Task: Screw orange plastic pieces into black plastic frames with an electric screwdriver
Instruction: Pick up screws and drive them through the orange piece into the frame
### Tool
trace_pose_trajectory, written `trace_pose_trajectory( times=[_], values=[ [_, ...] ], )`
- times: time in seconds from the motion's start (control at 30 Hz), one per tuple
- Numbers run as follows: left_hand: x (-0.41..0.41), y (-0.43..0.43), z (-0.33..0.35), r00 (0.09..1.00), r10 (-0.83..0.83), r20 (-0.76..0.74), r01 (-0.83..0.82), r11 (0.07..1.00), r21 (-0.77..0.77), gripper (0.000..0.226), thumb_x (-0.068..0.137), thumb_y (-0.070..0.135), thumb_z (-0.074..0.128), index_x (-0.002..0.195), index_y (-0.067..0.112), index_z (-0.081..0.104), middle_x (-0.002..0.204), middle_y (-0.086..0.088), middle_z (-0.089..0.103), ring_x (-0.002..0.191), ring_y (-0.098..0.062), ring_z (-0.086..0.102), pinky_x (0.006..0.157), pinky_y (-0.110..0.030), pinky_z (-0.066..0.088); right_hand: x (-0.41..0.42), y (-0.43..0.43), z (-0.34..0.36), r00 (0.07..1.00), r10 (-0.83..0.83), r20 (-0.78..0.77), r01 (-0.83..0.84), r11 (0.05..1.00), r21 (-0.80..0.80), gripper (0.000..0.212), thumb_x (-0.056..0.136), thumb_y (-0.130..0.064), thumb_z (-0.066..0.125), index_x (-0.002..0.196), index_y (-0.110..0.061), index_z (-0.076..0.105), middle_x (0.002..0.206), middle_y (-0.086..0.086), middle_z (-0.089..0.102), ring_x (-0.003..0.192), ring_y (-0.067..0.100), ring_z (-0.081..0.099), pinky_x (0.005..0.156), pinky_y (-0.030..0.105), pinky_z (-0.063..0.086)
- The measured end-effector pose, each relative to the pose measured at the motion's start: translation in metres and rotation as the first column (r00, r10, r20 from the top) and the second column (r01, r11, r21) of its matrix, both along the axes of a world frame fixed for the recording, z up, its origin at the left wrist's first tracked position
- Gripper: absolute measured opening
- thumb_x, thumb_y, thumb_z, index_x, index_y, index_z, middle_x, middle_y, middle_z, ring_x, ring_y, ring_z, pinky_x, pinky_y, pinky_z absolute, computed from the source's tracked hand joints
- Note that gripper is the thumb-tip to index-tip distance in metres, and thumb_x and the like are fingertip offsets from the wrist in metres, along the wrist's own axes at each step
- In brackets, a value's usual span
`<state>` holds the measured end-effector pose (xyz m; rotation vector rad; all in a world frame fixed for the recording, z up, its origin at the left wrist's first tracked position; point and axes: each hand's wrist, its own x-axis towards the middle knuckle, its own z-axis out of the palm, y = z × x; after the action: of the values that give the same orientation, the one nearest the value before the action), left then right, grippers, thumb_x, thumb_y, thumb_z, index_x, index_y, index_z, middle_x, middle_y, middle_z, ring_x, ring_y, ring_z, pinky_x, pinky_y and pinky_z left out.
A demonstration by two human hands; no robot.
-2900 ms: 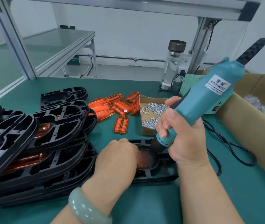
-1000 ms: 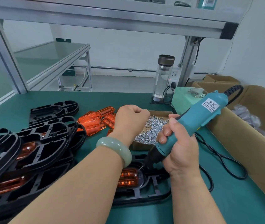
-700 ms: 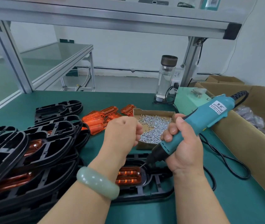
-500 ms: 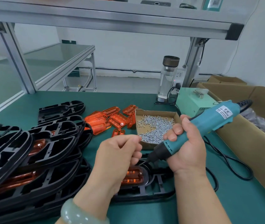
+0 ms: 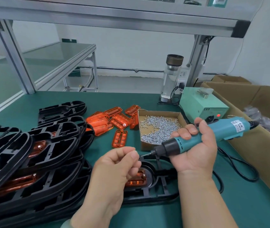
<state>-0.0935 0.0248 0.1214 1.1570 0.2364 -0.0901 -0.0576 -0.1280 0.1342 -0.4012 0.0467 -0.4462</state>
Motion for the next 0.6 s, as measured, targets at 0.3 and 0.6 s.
trace_pose_trajectory(
  times=[0.3,0.6],
  values=[
    [-0.0045,0.0021,0.0107,0.991,-0.040,-0.126,-0.003,0.945,-0.328,0.014,0.090,0.009,0.055,0.096,0.001,0.064,0.075,-0.011,0.073,0.065,-0.016,0.071,0.051,-0.019,0.054,0.0003,0.0075,-0.0007,1.000,-0.013,0.002,0.013,0.998,0.061,0.008,0.089,-0.025,0.054,0.082,-0.022,0.054,0.056,-0.011,0.045,0.042,0.004,0.044,0.053,0.018,0.044],
    [-0.0072,-0.0023,0.0108,0.955,-0.194,-0.225,0.045,0.843,-0.536,0.021,0.075,0.006,0.061,0.093,-0.003,0.063,0.075,-0.017,0.070,0.061,-0.020,0.069,0.049,-0.021,0.055,-0.0008,0.0096,0.0000,1.000,-0.014,0.008,0.013,0.998,0.058,0.010,0.076,-0.027,0.059,0.082,-0.021,0.054,0.056,-0.011,0.044,0.042,0.004,0.044,0.053,0.019,0.044]
  ],
)
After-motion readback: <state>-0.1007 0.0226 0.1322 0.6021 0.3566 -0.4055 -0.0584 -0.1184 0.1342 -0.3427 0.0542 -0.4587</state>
